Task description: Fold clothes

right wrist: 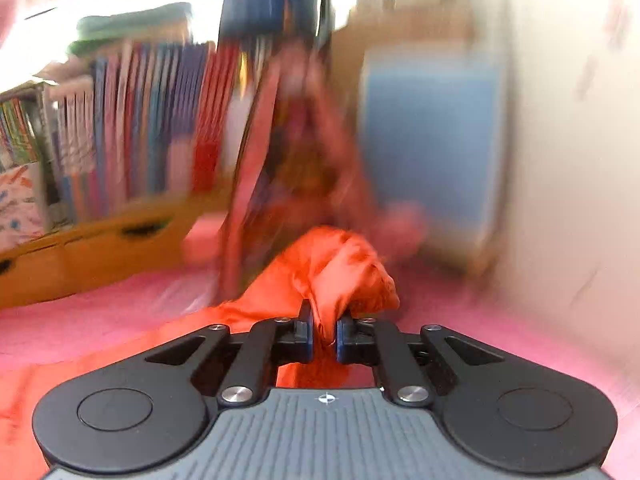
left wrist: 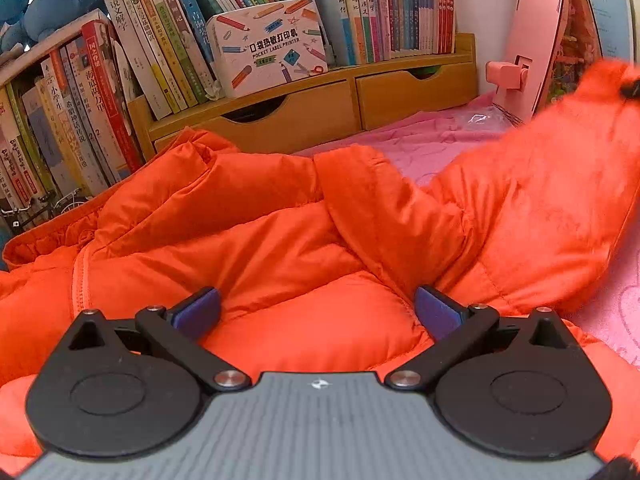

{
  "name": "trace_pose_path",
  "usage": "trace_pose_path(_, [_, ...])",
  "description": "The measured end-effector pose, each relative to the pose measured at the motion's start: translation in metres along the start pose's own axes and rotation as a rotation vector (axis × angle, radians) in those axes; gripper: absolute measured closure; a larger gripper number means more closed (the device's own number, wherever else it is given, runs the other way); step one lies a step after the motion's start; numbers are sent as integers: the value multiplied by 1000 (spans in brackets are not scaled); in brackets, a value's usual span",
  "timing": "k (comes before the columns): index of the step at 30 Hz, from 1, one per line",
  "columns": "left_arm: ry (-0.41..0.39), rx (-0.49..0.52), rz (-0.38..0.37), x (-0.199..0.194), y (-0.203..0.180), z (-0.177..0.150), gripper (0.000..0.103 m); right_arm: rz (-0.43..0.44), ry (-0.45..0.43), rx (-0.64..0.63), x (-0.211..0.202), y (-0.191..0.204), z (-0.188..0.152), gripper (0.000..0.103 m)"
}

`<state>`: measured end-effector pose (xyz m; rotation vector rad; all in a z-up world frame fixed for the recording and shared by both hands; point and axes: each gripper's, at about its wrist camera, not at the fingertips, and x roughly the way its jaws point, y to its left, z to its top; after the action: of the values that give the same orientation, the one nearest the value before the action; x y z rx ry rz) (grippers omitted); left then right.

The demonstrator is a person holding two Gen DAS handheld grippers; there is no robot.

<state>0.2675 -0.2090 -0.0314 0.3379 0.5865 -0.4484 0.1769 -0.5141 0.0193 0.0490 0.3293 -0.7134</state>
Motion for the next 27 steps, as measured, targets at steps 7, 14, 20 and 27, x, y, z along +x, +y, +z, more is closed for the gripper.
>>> trace_pose_path(7, [-4, 0, -22, 0, 1, 0, 0, -170, 148, -118, 49, -21, -5, 91])
trace_pose_path(14, [0, -1, -15, 1, 1, 1, 0, -262, 98, -150, 10, -17, -8, 25])
trace_pose_path(20, [0, -71, -4, -19, 12, 0, 0, 274, -48, -295, -69, 78, -8, 40])
trace_pose_path(27, [-40, -83, 163, -82, 74, -44, 0, 774, 19, -490, -112, 215, -48, 52])
